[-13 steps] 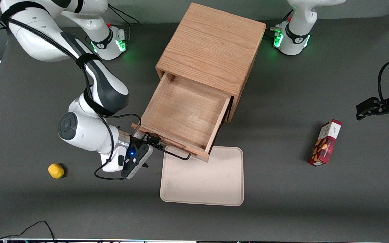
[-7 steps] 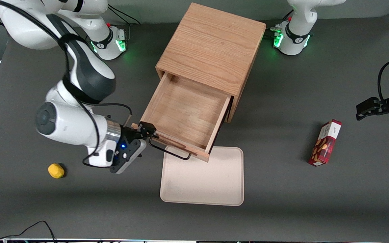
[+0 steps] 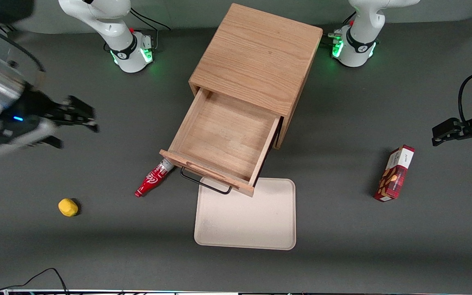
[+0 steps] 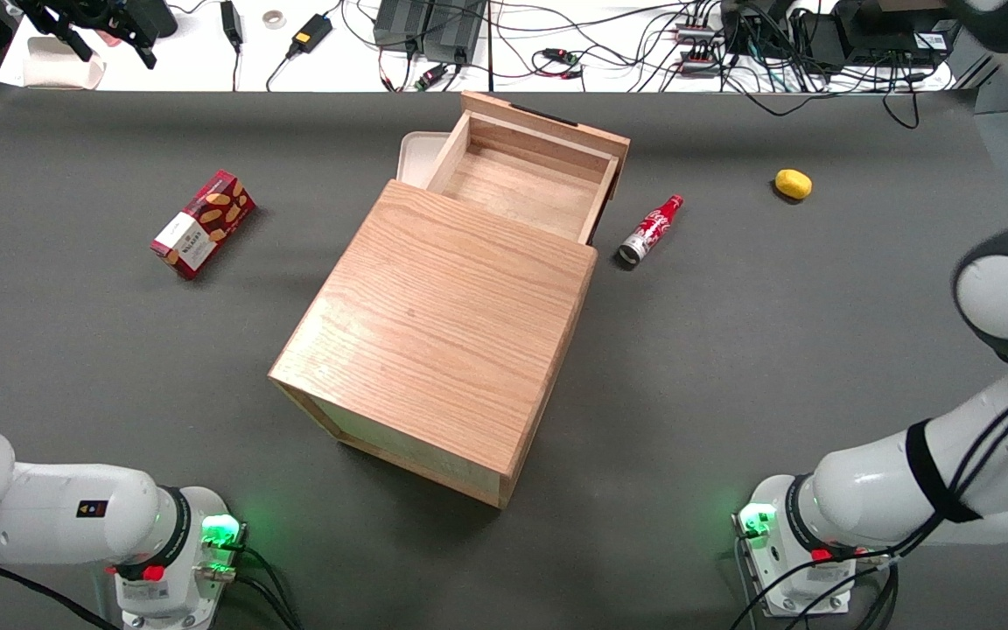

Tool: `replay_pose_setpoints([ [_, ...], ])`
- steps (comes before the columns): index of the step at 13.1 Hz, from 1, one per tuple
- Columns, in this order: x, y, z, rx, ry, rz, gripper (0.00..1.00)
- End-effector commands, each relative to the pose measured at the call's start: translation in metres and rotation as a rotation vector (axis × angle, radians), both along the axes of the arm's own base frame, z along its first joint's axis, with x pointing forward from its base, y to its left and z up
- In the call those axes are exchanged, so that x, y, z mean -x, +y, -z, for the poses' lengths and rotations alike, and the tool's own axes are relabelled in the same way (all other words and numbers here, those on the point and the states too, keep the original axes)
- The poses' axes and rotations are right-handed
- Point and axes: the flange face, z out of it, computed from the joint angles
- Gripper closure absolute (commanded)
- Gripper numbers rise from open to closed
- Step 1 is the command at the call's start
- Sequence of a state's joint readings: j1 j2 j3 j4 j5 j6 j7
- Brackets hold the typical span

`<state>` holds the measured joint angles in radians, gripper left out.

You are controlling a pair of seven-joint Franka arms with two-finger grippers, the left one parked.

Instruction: Open upper drawer

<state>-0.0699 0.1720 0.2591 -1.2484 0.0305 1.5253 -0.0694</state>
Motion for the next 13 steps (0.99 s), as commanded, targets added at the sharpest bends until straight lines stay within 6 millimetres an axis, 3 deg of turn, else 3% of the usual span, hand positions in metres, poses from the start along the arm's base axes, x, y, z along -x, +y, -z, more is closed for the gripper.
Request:
replay_pose_setpoints([
  [1,0.031,-0.048,-0.003,0.049,-0.044,0.091,0.00],
  [5,0.064,-0.081,-0.012,0.063,-0.056,0.165,0.00],
  [7,0.072,-0.098,-0.015,0.059,-0.049,0.225,0.00],
  [10,0.064,-0.122,-0.014,0.053,-0.045,0.276,0.00],
  [13,0.059,-0.125,-0.013,0.070,-0.046,0.280,0.00],
])
